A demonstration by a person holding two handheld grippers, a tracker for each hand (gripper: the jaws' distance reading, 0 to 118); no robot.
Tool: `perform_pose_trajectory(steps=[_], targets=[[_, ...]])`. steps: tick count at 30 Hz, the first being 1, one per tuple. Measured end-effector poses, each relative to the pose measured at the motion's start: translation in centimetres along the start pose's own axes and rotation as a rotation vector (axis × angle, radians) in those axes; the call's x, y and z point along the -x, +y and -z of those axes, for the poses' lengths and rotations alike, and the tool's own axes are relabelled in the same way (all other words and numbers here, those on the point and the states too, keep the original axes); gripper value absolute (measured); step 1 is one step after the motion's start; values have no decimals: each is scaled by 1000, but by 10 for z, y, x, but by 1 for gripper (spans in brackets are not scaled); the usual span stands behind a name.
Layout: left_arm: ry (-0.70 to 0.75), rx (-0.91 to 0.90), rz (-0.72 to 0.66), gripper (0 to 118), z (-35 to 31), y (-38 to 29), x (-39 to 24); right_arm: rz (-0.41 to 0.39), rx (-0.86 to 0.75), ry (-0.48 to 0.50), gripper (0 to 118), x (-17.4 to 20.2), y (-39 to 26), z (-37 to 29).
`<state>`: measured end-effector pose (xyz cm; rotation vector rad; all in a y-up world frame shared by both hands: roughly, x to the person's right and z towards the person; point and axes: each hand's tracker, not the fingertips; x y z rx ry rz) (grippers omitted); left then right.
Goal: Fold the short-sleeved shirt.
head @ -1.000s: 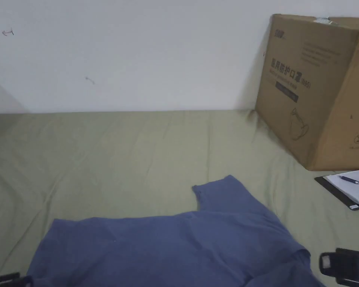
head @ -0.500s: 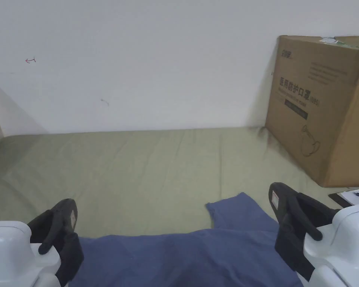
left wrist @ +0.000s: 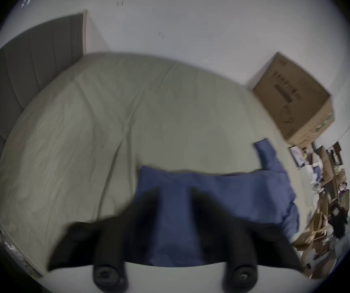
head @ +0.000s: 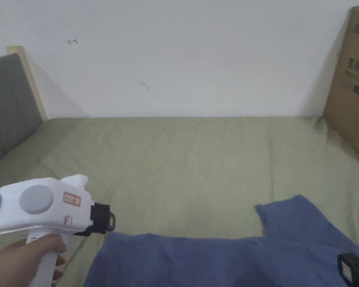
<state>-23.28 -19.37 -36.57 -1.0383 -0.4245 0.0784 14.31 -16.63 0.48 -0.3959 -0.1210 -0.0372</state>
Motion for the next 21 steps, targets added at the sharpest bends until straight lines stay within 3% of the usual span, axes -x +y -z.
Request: perform_pose_trajectory(steps=[2, 3, 4, 9, 12, 14, 16, 17, 18, 19, 21], targets=[[65, 39, 53, 93, 37, 6, 3, 12, 27, 0, 0, -5, -4, 14], [94, 54, 91, 108, 55, 11, 5, 13, 44, -1, 0, -7, -6, 21], [121, 73, 121, 114, 69, 14, 8, 17, 57, -2, 0, -11, -7, 27], [89, 163, 111, 114, 129, 18, 22, 11, 114, 5, 0, -18, -15, 50], [91, 189, 92, 109, 142, 13, 24, -6, 142, 16, 0, -19, -22, 58], [111, 192, 203, 99, 137, 10, 21, -13, 153, 20, 0, -17, -26, 61], [137, 153, 218, 74, 129, 8, 17, -3, 158, 31, 0, -15, -28, 61], [140, 119, 227, 41, 118, 4, 11, 4, 159, 35, 0, -14, -28, 60], [142, 80, 241, 16, 109, 0, 6, 13, 158, 38, 0, -13, -29, 59], [160, 64, 261, 3, 104, -4, 1, 22, 156, 39, 0, -13, -28, 57], [161, 56, 273, 2, 93, -16, -5, 49, 139, 43, 0, -16, -26, 53]])
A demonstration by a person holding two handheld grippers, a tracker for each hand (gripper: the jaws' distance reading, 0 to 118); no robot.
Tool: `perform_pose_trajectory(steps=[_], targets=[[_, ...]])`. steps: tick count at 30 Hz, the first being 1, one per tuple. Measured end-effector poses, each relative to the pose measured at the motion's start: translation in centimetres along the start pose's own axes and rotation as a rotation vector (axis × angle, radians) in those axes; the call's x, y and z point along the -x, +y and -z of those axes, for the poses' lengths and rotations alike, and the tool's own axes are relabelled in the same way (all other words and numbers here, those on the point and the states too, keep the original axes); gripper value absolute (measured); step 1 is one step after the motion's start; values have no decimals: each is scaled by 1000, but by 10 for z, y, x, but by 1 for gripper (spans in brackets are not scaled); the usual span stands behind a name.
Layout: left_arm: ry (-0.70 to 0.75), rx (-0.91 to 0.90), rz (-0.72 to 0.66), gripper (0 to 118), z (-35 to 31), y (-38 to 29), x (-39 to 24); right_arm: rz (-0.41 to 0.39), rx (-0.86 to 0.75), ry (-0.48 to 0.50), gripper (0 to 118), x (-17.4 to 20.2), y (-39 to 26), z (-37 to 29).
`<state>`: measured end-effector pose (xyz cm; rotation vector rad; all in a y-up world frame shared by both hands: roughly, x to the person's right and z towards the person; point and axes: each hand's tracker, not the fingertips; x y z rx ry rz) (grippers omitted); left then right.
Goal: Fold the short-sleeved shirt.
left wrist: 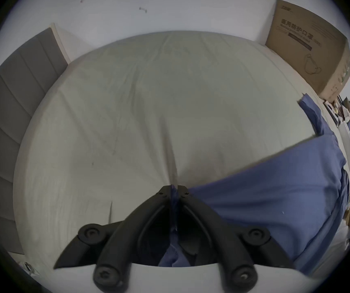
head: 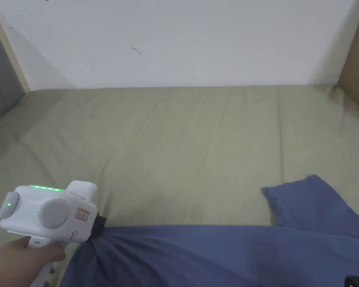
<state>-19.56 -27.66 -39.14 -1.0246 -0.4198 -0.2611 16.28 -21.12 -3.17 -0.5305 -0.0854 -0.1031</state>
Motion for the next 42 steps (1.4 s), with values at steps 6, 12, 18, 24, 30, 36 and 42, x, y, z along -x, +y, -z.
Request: perform_pose_trajectory(steps=[6, 12, 18, 24, 30, 36, 42], targets=[[-59, -52, -14, 2, -26, -8, 3, 108, -55, 51, 0, -31, 40, 15], [-148, -159, -59, 2, -64, -7, 2, 154, 239, -8, 0, -109, 119, 119], [-163, -162, -47, 2, -73, -12, -5, 154, 541, -90, 80, -158, 134, 220], [-164, -148, -35, 2, -68, -14, -8, 171, 696, -180, 104, -178, 106, 262], [-148, -116, -36, 2, -59, -16, -6, 212, 720, -218, 103, -197, 85, 280], [-129, -97, -37, 2, -57, -18, -8, 136, 685, -211, 49, -185, 97, 265], [-139, -109, -114, 2, -67, -16, -2, 229, 550, -181, 0, -188, 115, 216]])
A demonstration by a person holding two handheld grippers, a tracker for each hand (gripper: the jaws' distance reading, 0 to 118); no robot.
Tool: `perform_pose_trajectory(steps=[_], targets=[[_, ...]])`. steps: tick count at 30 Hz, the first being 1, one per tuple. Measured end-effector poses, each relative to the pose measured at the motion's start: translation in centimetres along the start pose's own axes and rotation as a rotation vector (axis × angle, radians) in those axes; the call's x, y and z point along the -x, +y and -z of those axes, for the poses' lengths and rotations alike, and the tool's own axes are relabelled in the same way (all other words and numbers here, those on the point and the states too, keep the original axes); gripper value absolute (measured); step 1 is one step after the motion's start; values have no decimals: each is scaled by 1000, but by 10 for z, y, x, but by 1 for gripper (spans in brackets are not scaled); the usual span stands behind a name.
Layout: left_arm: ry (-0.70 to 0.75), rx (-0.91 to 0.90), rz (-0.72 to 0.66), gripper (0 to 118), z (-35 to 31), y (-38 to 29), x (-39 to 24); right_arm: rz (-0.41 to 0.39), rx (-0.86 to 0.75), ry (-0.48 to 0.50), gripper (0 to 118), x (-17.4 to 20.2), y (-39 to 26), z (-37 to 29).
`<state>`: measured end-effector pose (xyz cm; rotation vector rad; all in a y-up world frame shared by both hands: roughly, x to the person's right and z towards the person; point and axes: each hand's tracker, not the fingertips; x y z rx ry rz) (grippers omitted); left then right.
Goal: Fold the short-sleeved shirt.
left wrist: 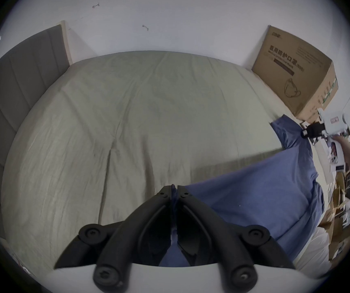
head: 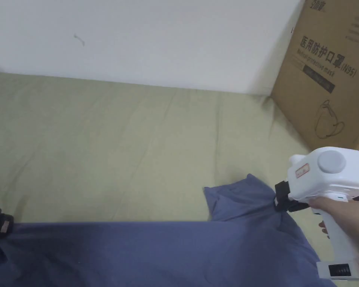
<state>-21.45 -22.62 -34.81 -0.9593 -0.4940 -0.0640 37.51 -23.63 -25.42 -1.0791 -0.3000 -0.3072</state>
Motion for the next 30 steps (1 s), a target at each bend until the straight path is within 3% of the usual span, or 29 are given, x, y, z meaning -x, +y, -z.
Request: perform_pose_trajectory(steps=[3, 6, 14, 19, 24, 27, 30], targets=[[5, -25, -18, 2, -9, 3, 1, 76, -63, 101, 0, -13, -8, -32], [9, -48, -35, 2, -15, 6, 3, 75, -93, 105, 0, -18, -11, -58], [21, -162, -104, 2, -27, 30, -1, 27, -311, 32, 0, -9, -7, -101], [12, -168, -87, 2, -35, 30, -7, -23, -355, 33, 0, -9, -22, -117], [-36, -99, -99, 2, -51, -28, -2, -8, -315, 44, 0, -27, -105, -127], [-88, -57, -91, 2, -70, -79, 0, -81, -252, 38, 0, -33, -173, -141], [-78, 24, -10, 2, -83, -120, -5, -1, -184, 65, 0, -46, -230, -152]])
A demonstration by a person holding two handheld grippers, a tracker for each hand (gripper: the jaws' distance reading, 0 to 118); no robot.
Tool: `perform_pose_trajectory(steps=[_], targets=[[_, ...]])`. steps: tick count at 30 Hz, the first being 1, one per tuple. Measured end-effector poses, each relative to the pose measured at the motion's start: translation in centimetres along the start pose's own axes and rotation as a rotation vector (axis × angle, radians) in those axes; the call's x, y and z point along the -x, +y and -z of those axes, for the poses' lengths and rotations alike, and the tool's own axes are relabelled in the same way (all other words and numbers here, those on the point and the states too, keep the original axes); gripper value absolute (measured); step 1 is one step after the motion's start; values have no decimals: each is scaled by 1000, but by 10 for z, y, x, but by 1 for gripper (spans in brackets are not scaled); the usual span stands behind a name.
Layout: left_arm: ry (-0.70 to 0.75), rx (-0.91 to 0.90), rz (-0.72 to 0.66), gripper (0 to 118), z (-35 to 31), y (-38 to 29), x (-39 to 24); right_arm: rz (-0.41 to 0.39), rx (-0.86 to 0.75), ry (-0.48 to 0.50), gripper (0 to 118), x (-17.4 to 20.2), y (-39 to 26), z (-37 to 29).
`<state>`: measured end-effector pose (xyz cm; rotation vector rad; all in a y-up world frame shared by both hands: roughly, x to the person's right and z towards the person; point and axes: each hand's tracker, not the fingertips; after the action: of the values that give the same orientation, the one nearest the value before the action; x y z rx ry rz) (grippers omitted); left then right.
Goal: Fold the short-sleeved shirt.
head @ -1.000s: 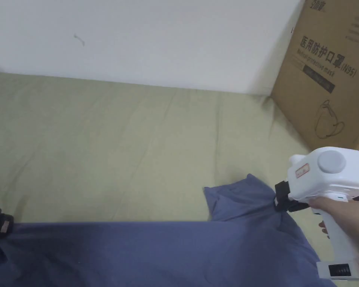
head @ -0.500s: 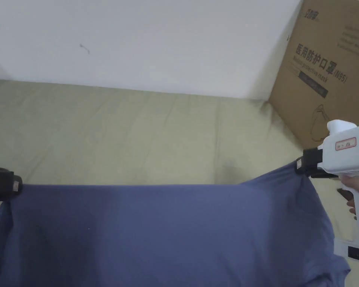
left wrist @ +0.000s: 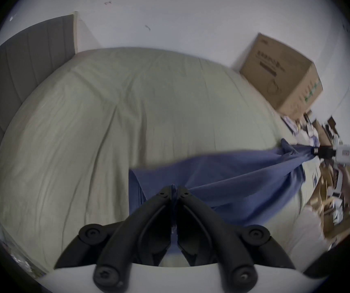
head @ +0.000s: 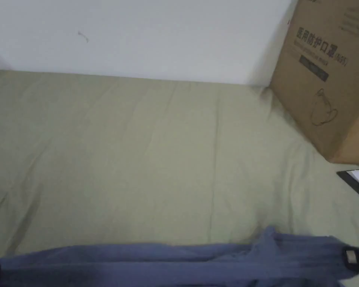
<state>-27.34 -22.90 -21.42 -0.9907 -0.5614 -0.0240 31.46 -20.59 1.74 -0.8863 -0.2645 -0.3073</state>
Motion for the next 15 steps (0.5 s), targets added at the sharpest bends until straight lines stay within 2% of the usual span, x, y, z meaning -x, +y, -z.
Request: perform_pose_trajectory(steps=[3, 5, 8, 10, 11, 12, 13, 14, 15], targets=[[2, 34, 26, 2, -6, -30, -5, 64, 63, -23, 0, -11, -39, -8], [-4, 76, 1, 2, -2, -41, -4, 69, 84, -29, 0, -16, -54, -2], [0, 94, -9, 3, 6, -47, 1, 113, 119, -30, 0, -20, -59, 13], [17, 120, -13, 7, 9, -47, 5, 121, 114, -31, 0, -20, -60, 19], [30, 136, -26, 22, 8, -46, 7, 127, 104, -25, 1, -20, -60, 18], [48, 139, -39, 46, 6, -45, 6, 130, 93, -21, 7, -20, -60, 18], [66, 136, -50, 73, 3, -45, 7, 130, 98, -26, 22, -19, -59, 18], [108, 137, -50, 103, -1, -45, 8, 130, 110, -38, 56, -17, -57, 16], [145, 129, -37, 114, -6, -44, 10, 124, 121, -63, 89, -16, -55, 12]])
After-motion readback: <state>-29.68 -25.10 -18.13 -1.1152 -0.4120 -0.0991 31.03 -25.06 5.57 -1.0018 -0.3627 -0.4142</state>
